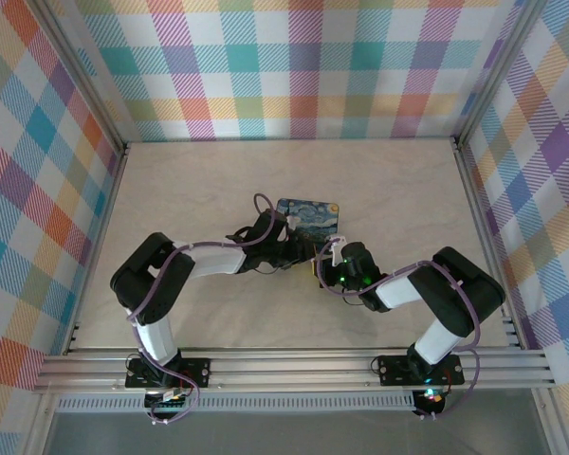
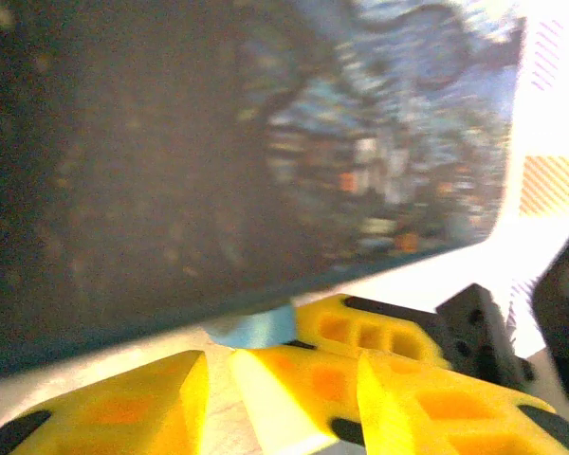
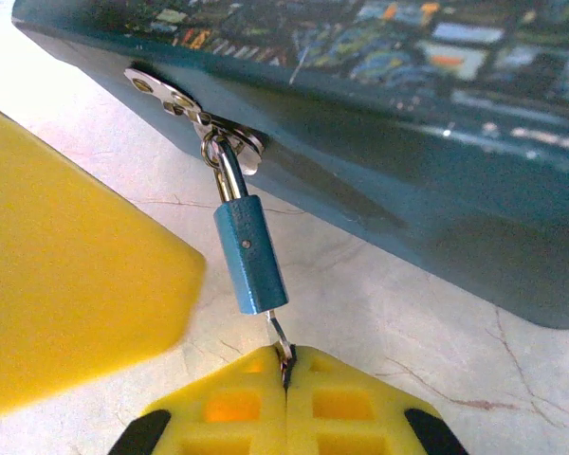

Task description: Unlock a padlock with a key

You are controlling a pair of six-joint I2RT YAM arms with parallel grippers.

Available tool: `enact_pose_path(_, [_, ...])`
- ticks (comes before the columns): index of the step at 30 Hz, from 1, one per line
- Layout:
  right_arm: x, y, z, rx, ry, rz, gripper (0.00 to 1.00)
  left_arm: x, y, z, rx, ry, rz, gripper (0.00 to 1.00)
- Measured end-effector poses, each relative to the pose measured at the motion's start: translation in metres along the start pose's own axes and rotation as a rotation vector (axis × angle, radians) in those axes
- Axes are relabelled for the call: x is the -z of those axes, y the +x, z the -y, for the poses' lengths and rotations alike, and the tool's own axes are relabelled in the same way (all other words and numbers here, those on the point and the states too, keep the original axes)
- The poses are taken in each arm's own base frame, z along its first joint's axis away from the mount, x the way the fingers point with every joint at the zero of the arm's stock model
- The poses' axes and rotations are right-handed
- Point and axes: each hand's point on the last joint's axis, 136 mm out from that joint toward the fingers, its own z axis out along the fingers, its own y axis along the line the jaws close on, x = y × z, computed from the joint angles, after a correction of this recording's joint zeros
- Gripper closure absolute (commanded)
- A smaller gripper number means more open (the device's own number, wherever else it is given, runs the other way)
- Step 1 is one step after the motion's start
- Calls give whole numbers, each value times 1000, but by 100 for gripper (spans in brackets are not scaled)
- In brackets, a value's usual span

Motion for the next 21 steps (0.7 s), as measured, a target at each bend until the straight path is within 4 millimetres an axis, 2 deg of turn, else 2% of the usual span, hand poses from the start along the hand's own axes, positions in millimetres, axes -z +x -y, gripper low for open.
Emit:
enact_pose_path(4, [0, 0, 0, -2, 0, -1, 100, 15, -4, 7, 1, 20, 31, 45])
enact_pose_path(9, [-1, 2, -2, -38, -9, -18, 100, 29, -7, 3, 43, 43, 77, 41])
enact_pose_path(16, [3, -2, -14, -126, -50, -16, 100, 32, 0, -21, 145, 62, 104, 42])
enact_pose_path(21, [6, -2, -24, -172, -69, -25, 100, 31, -6, -15, 179, 116, 129, 45])
